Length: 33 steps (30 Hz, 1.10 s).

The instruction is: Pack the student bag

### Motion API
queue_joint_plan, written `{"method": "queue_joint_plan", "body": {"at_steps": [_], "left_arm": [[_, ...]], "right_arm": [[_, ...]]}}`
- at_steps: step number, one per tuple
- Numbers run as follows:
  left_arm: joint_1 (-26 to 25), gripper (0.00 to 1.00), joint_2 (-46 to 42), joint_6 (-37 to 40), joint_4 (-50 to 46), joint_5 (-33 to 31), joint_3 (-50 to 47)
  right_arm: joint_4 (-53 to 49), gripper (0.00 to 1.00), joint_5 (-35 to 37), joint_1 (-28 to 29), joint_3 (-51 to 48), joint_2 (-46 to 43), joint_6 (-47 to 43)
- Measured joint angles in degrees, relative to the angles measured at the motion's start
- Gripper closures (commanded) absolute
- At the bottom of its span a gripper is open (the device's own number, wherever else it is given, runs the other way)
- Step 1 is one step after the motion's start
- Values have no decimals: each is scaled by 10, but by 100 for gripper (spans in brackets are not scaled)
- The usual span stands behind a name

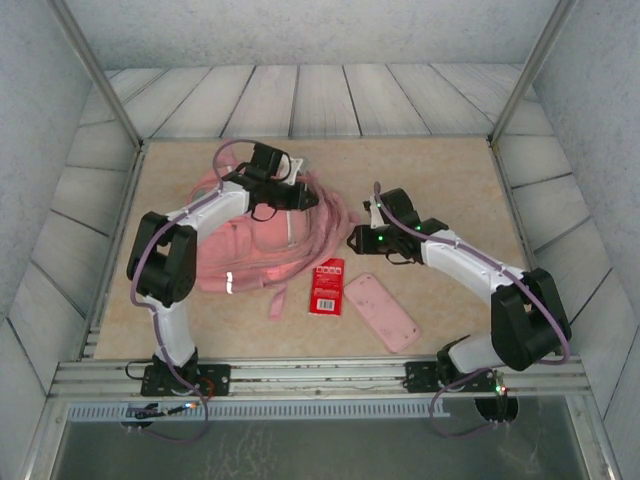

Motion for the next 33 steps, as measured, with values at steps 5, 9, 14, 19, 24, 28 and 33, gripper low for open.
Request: {"method": "queue_joint_plan", "body": {"at_steps": [5,9,14,19,24,28,33], "left_arm": [[0,76,-3,0,6,-1,2],[-1,69,-16,10,-5,-6,2],[-1,51,-78,36,-40,-46,-15],[-1,41,-209,73,-94,-119,-83],[-1,40,-318,105,-180,-205,-135],[-1,40,-389,109,-242,-265,-170],[-1,33,-484,95,-266,-291,-224]], "right_arm": [[7,51,0,0,-3,0,-1],[10,49,-1,0,-3,0,-6],[17,43,-24,0,-5,-4,-32],[22,40,-51,0,-14,-23,-61],[28,40,-65,0,-9,2,-71],[40,41,-66,0,3,53,-61],[68,42,-71,0,31,126,-34]]}}
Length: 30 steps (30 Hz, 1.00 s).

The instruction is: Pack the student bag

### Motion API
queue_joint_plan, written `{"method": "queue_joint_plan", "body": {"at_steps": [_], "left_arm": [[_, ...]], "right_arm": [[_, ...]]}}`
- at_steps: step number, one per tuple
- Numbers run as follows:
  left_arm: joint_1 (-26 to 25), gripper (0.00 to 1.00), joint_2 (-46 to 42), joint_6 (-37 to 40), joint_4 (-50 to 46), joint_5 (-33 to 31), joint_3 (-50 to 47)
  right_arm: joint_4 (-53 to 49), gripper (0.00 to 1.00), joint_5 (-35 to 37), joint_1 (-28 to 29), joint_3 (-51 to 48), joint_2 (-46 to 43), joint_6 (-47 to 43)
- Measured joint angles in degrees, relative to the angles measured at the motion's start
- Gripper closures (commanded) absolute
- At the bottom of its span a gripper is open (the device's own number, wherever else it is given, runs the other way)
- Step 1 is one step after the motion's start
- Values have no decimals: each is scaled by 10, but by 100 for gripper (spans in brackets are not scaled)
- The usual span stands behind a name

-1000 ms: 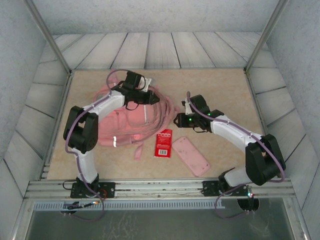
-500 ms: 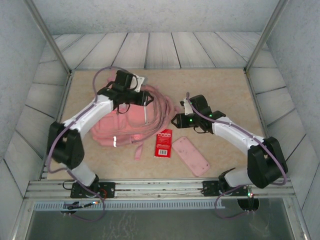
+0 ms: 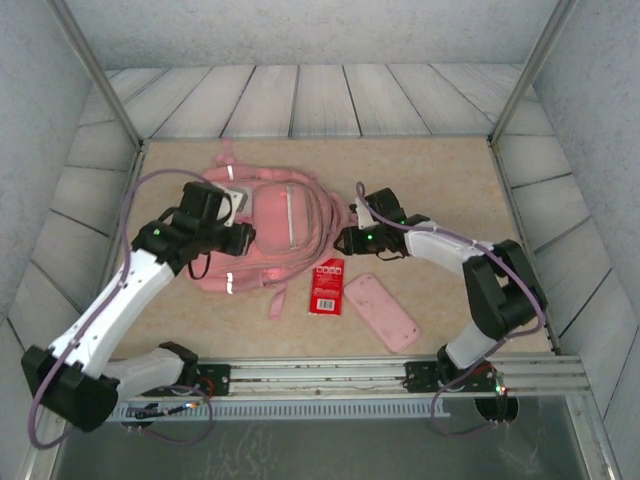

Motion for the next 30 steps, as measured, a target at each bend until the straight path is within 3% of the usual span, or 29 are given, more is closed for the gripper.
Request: {"method": "queue_joint_plan", "body": {"at_steps": [6,12,21,26,30], "left_arm": [[0,29,-68,-16,5,-3,-44],[0,28,-72,-16,7,-5,-46],[0,31,-58,-17,6,-15,-54],[0,31,-54,-14,-3,-32,-53],[0,31,-31,-1,-8,-39,-46]], "right_arm": [[48,47,-12,0,45,72,44],[79,54,-20,-2,102,148,83],[91,55,-32,-12,239,252,99],[85,47,-37,-16,233,243,87],[52,43,-23,-17,180,177,47]]}}
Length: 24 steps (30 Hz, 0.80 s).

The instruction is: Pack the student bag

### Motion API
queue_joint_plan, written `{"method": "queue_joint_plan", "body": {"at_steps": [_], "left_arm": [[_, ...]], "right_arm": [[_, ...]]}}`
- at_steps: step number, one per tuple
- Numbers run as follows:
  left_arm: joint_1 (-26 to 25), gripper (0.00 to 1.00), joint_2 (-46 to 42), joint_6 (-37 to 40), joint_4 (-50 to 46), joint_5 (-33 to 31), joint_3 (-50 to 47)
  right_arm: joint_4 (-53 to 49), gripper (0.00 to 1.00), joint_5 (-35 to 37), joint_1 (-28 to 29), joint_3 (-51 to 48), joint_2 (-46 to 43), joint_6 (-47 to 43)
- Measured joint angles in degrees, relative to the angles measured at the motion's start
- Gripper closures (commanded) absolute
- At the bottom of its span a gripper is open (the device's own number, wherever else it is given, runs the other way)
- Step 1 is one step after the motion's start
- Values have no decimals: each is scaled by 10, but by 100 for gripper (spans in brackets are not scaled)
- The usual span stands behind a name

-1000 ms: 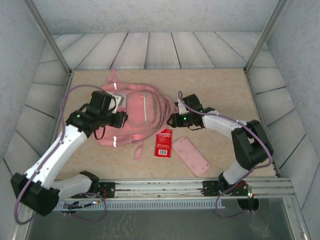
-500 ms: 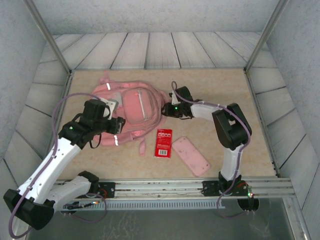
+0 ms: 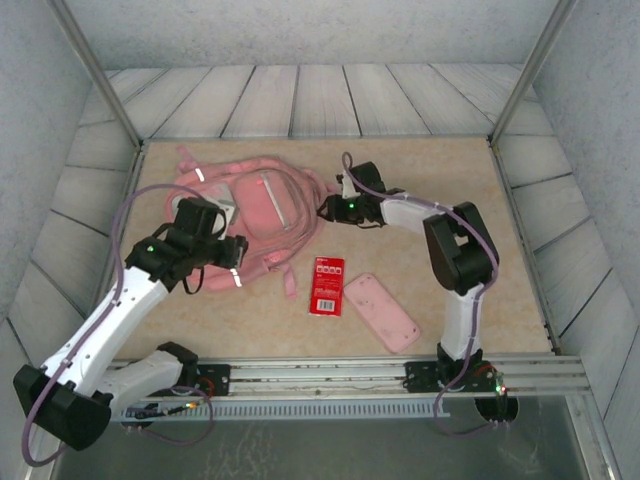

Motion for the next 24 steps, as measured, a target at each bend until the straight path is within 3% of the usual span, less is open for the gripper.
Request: {"method": "queue_joint_plan", "body": {"at_steps": [13,18,24], "left_arm": [[0,30,120,169,-21,-64,36],[-1,32,136,233,-16,-57,21],[-13,37,156,286,32,-20,-18]], "right_arm": [[-42,36,42,0,-213,-288,-89],[-28,36,37,0,-279,-345,-88],[4,36,25,0,-301,-355,-77]]}}
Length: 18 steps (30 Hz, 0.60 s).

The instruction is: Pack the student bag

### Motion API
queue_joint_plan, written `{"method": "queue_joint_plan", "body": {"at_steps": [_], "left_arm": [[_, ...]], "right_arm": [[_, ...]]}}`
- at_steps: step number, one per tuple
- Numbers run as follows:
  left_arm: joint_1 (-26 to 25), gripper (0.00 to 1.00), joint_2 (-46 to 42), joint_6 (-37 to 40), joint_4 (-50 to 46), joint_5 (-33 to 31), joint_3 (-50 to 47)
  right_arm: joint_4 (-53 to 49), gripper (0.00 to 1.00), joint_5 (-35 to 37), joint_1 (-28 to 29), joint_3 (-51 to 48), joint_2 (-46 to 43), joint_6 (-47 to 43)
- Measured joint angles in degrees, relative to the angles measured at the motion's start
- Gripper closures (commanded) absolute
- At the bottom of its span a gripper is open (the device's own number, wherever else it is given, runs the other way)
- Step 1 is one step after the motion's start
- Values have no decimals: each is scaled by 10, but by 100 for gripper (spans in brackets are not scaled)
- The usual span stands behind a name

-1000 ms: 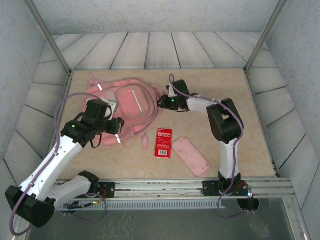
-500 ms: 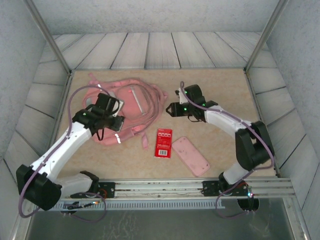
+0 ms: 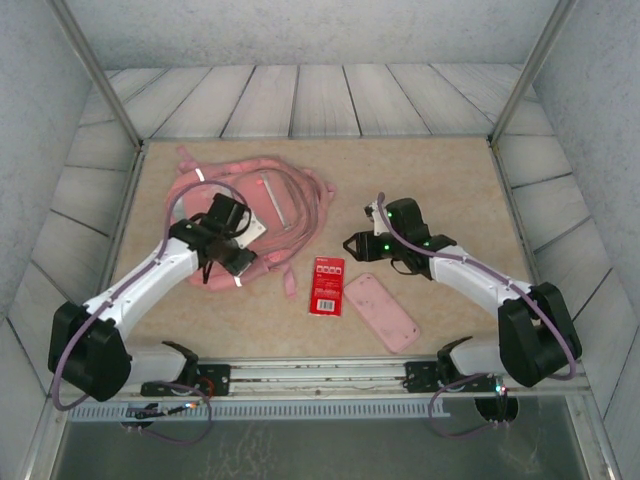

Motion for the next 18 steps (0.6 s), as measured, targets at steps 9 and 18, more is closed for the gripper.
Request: {"method": "queue_joint_plan", "body": {"at_steps": [9,18], "left_arm": [[-38,43,135,25,64,-52,7],[-50,53,178,32,101,-100,8]], "right_arm": [[30,36,-13,0,-6,0,8],[36,36,-15,0,-37,-10,16]]}}
